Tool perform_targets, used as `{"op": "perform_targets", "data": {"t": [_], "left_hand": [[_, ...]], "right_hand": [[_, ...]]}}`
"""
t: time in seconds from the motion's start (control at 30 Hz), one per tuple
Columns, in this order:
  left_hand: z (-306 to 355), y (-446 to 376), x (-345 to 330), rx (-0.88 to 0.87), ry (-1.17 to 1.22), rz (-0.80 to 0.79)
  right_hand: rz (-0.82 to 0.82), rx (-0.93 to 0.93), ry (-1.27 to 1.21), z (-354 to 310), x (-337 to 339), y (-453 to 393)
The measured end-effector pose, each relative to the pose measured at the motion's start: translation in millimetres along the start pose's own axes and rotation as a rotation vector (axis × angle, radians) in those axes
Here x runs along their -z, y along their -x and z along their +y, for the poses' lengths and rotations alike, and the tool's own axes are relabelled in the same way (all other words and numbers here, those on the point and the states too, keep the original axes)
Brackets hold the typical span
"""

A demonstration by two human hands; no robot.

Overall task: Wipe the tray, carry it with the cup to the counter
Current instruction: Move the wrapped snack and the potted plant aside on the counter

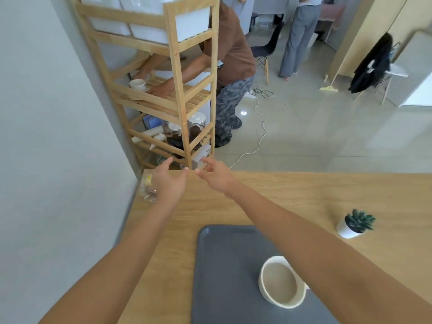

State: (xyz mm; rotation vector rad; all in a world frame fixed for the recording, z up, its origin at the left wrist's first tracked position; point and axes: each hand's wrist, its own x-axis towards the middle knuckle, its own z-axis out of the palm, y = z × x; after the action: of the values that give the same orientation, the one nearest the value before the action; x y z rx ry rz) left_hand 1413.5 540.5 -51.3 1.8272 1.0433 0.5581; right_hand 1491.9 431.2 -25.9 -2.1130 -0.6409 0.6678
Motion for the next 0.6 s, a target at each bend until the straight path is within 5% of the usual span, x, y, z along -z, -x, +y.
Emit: {"op": "perform_targets", "data": {"t": [0.27,0.43,0.6], "left_hand": [[105,114,-129,-0.072,0.071,-0.726],[114,184,-217,0.030,0.037,-0.989],[96,221,-263,0.229,0.115,-1.033]], "right_hand": [[0.380,-0.007,0.049,95,163,122],[0.788,-0.156,-0.048,194,226,195],[0.617,-0.266,-0.314,284,217,213]]}}
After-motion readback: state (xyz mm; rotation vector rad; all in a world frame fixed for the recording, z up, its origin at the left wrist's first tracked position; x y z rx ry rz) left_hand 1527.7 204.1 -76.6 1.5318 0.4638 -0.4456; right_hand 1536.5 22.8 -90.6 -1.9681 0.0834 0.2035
